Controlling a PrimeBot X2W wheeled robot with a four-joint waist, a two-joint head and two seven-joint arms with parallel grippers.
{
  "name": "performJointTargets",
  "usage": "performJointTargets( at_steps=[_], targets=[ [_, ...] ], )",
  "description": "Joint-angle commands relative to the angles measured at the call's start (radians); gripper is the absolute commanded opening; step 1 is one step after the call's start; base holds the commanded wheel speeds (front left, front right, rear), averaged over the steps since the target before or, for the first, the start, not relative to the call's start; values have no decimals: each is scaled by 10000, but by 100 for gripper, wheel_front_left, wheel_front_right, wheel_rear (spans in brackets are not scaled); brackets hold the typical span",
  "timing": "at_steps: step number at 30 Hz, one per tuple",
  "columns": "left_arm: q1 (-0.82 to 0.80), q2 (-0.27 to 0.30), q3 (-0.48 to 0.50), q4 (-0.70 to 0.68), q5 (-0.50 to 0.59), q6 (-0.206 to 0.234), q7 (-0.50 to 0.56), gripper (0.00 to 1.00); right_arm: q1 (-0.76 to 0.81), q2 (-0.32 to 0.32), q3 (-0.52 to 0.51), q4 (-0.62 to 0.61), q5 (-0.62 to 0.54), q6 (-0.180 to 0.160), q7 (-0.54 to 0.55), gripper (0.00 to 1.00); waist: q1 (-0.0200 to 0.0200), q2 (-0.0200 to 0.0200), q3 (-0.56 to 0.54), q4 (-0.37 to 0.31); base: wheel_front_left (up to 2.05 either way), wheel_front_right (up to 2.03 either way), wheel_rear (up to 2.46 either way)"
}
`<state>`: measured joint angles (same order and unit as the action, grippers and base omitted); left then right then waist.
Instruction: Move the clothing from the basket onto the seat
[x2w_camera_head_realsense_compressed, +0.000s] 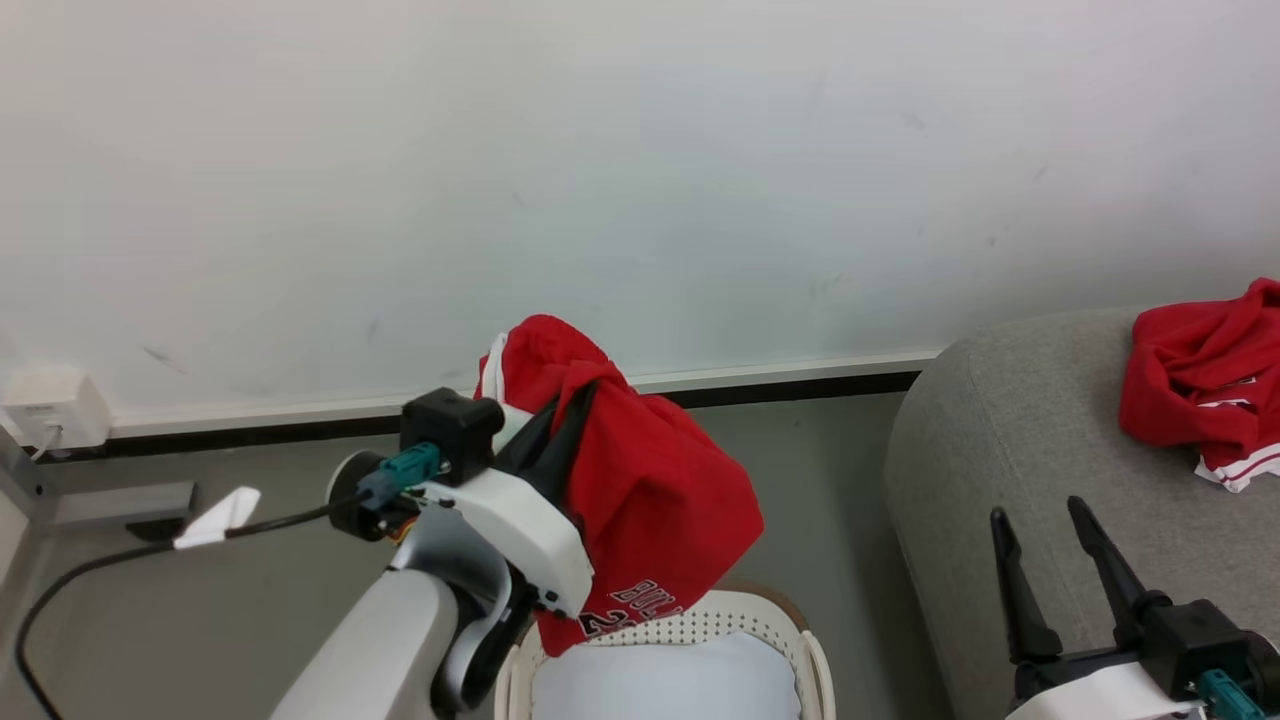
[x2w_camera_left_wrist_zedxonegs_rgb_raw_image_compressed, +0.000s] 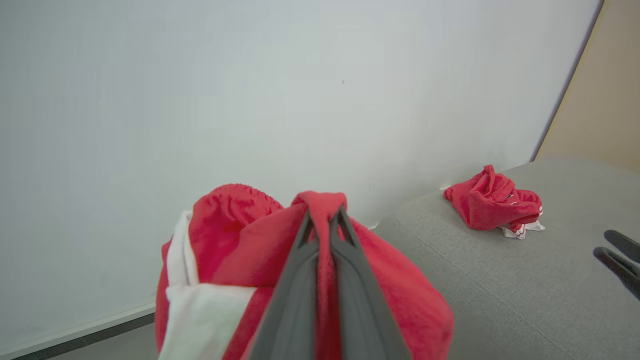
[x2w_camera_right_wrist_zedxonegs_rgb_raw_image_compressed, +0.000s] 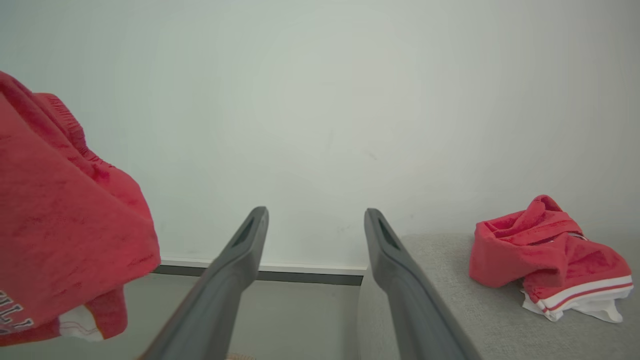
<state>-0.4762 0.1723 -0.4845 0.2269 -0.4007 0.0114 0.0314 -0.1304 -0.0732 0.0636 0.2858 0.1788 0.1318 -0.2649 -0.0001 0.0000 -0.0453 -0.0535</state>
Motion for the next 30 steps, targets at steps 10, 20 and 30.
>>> performJointTargets(
  at_steps=[10, 20, 30],
  targets=[
    [739, 363, -55, -1807, -147, 432, 794, 0, -375, -356, 2409, -467, 33, -22, 9, 100, 1, 0, -153, 11, 0, 0, 0],
    [711, 124, -510, -1967, -111, 354, 923, 0, -1634, -215, 5411, 219, 598, -22, 10, 100, 1, 0, -115, 106, 0, 0, 0],
    [475, -188, -916, -1923, -219, 222, 977, 0, -3250, 217, 5683, 2279, 451, -22, 10, 11, 1, 0, -24, 218, 0, 0, 0]
  ],
)
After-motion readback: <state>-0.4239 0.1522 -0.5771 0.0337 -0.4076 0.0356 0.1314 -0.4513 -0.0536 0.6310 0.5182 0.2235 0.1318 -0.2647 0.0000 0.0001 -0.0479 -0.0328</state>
